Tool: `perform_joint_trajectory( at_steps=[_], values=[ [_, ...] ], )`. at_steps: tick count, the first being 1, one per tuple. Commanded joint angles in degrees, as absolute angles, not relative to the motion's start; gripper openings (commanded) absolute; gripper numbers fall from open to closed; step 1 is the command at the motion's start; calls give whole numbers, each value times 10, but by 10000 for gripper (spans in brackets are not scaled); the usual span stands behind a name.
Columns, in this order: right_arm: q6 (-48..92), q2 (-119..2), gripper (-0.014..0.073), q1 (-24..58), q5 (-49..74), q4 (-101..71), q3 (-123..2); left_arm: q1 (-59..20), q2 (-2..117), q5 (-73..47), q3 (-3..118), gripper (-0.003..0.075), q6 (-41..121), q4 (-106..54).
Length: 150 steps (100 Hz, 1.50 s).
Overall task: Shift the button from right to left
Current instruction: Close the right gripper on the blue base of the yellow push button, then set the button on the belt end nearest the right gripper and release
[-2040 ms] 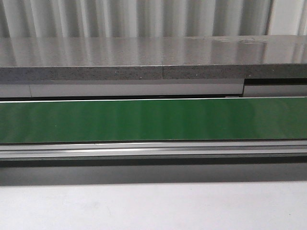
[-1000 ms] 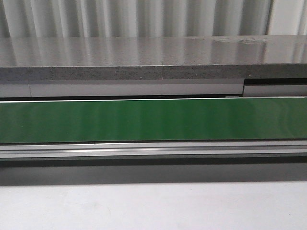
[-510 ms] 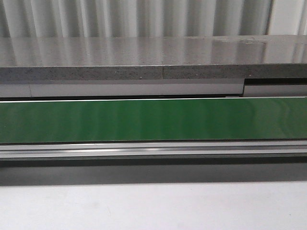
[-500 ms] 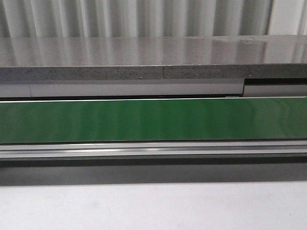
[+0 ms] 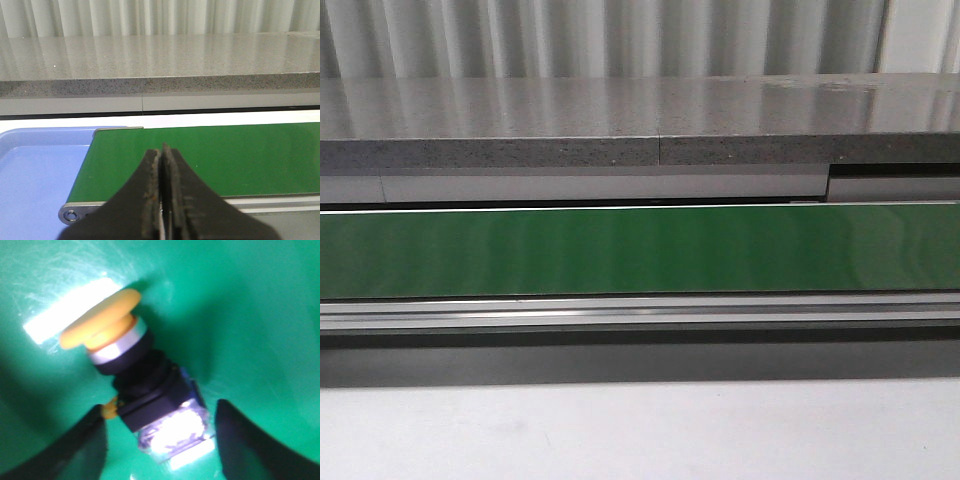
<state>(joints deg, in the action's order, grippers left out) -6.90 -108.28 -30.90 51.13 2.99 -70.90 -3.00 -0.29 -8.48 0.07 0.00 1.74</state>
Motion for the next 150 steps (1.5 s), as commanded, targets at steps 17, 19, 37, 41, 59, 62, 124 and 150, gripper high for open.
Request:
perform_joint_trajectory(
  at_steps=[17, 19, 37, 41, 59, 62, 124, 150],
  values=[
    [-68, -1055, 69, -311, 500, 36, -726, -31, -23, -38, -13, -20, -4, 17],
    [-68, -1053, 71, -310, 500, 36, -726, -31, -23, -38, -13, -20, -4, 17],
    [-68, -1001, 71, -306, 503, 35, -726, -31, -23, -38, -13, -20, -4, 17],
    [-68, -985, 71, -303, 506, 34, -726, -31, -23, -38, -13, -20, -4, 17],
    [-68, -914, 71, -266, 531, 23, -726, -31, -23, -38, -13, -20, -4, 17],
    [-68, -902, 71, -255, 537, 22, -726, -31, -23, -38, -13, -20, -4, 17],
    [-53, -933, 71, -111, 603, 3, -724, -31, -23, -38, -13, -20, -4, 17],
    [-41, -947, 411, -110, 583, -17, -725, -31, -23, -38, -13, -20, -4, 17]
  ],
)
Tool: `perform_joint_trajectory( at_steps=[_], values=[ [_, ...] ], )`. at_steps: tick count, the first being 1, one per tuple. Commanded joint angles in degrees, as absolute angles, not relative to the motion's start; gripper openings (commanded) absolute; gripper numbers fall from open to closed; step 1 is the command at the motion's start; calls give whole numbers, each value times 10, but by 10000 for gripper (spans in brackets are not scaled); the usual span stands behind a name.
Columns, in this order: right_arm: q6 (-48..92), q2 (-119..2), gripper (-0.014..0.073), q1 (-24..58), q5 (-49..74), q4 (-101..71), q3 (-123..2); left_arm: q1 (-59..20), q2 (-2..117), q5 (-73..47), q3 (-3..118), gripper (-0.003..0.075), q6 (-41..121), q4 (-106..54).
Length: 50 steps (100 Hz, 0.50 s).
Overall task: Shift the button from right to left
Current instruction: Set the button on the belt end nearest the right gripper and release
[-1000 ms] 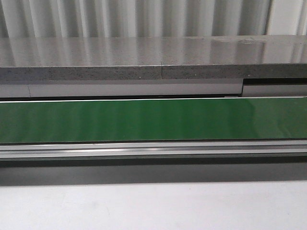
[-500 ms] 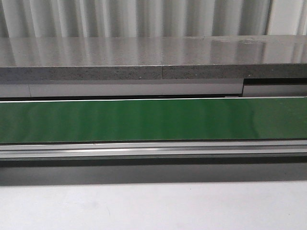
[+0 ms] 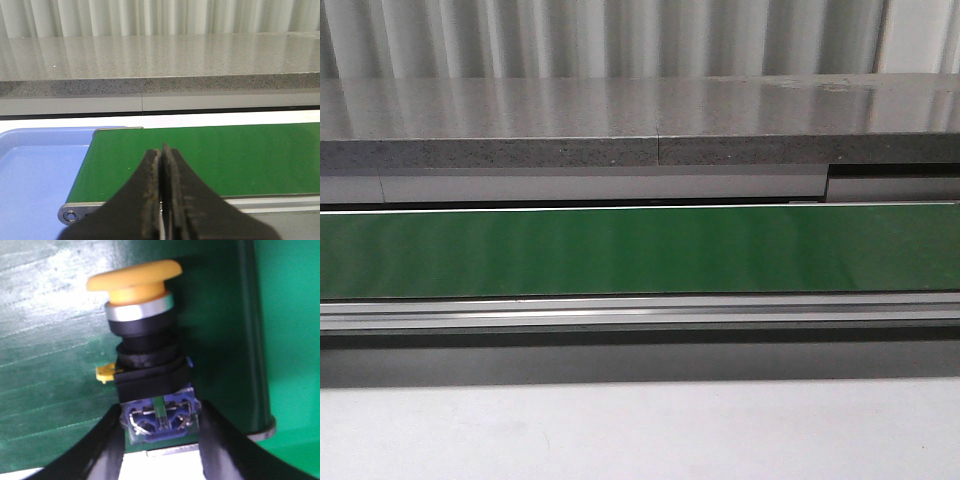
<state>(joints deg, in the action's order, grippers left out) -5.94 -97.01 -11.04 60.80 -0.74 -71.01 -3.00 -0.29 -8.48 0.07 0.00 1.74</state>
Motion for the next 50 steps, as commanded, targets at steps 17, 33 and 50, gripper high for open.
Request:
perform_joint_trajectory(
  at_steps=[17, 33, 50],
  values=[
    [10, -925, 561, -110, 571, -64, -725, -31, -23, -38, -13, -20, -4, 17],
    [14, -885, 488, -104, 568, -71, -725, -31, -23, -38, -13, -20, -4, 17],
    [29, -840, 235, -79, 571, -69, -725, -31, -23, -38, -13, -20, -4, 17]
  ],
)
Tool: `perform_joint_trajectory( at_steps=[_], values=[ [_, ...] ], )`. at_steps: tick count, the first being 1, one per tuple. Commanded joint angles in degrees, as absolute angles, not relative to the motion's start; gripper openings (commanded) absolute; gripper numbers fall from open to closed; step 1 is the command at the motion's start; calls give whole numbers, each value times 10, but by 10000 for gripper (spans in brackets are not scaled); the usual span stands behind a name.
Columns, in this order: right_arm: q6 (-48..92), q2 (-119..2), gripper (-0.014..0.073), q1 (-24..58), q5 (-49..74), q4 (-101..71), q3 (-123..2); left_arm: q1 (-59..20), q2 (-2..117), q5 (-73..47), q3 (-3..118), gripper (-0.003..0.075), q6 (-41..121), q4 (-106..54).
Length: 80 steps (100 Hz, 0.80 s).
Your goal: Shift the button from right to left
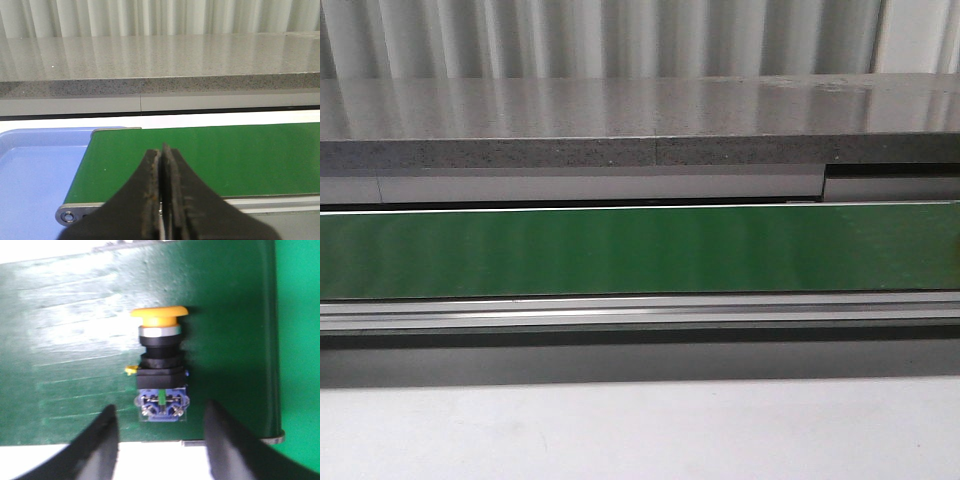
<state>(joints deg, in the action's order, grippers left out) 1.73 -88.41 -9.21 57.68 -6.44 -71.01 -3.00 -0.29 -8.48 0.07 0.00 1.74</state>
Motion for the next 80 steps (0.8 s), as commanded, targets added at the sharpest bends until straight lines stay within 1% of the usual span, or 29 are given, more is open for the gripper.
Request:
perform_joint_trajectory(
  at_steps=[1, 11, 18, 23, 51, 80],
  values=[
    [30, -839, 222, -77, 571, -69, -725, -31, -23, -38, -13, -20, -4, 17],
    [34, -818, 22, -55, 573, -66, -723, -31, -23, -38, -13, -20, -4, 17],
    [44, -801, -76, -42, 575, -66, -718, -31, -23, -38, -13, -20, -4, 17],
    [45, -787, -63, -30, 572, -66, -712, -31, -23, -38, -13, -20, -4, 17],
    [46, -676, -67, 34, 530, -66, -638, -31, -23, -38, -13, -20, -4, 17],
    [52, -508, -67, 43, 471, -65, -514, -31, -23, -38, -13, -20, -4, 17]
  ],
)
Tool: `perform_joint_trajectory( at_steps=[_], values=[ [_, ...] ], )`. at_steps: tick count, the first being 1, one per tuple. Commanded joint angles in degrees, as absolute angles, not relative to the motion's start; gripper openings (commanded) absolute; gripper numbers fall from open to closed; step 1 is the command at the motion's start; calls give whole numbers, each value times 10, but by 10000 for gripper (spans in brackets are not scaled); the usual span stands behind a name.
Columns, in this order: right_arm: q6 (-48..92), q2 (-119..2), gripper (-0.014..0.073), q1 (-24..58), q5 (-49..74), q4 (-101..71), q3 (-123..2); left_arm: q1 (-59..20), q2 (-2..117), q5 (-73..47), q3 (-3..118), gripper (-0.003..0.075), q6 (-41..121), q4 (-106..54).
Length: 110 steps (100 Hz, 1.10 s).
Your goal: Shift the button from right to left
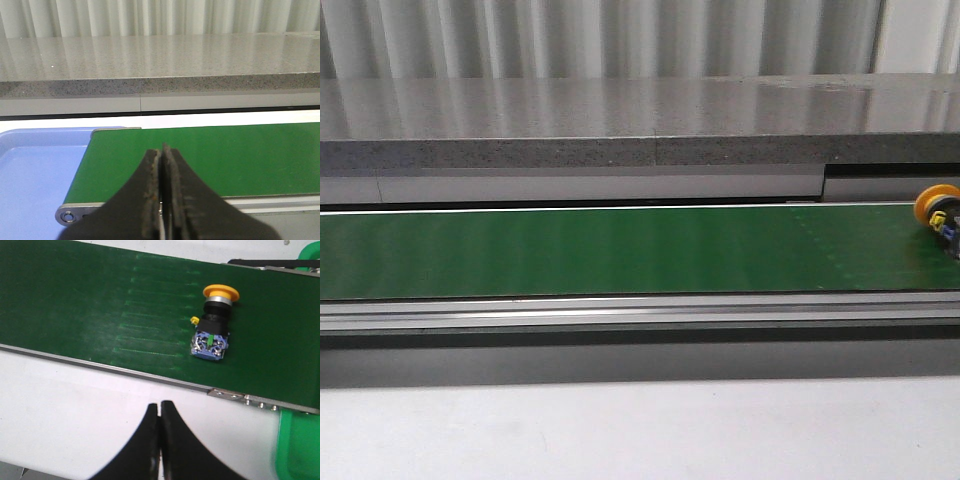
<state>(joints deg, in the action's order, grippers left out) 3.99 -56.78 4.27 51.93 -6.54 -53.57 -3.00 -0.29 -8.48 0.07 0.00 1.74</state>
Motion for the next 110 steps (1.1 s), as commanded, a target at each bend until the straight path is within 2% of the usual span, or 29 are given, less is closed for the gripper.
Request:
perform_joint_trajectory(
  at_steps=[1, 58, 110],
  values=[
    [53, -504, -67, 43, 469, -65, -510, -31, -23, -38, -13, -20, -4, 17],
    [57, -181, -67, 43, 419, -65, -324, -31, -23, -38, -13, -20, -4, 17],
    [57, -156, -67, 43, 409, -65, -318, -31, -23, -30, -13, -20, -4, 17]
  ],
)
